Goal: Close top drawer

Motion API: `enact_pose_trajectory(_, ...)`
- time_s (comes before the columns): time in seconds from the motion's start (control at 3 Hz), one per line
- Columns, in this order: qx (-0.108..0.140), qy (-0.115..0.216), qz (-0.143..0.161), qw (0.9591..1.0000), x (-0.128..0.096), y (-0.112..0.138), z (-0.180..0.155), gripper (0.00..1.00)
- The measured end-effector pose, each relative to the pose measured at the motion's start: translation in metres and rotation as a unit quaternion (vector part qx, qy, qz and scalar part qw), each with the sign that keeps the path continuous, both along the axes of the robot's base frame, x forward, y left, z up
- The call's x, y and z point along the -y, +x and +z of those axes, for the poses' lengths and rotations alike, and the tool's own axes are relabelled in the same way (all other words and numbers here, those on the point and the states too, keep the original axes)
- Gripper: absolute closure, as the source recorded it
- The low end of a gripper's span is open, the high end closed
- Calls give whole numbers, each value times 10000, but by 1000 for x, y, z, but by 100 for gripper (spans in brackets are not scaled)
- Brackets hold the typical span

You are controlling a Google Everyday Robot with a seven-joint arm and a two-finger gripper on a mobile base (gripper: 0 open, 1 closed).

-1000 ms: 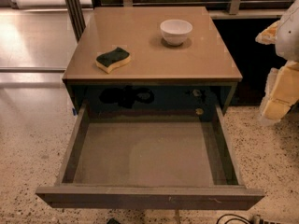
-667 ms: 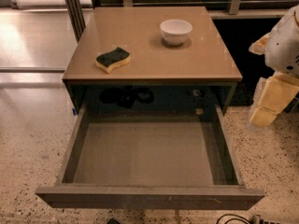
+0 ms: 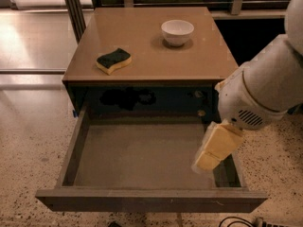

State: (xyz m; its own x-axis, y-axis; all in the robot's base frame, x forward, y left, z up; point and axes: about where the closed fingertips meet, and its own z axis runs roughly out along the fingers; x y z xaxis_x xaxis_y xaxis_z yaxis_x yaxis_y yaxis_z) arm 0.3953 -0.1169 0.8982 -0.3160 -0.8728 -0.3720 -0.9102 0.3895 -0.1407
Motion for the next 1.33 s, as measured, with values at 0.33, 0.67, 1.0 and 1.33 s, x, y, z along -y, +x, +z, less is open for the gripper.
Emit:
enact_pose_trajectory(0.33,-185,13,3,9998,-10,-11,-30,0)
enact_pose_trajectory(0.67,-199,30,-14,9998,-10,-13,-33,0)
enact_pose_trajectory(1.0,-334,192,-179,9991,-13,-26,-64,0)
enact_pose_trajectory(1.33,-483,408,-436,9970,-21,-51,-111,0)
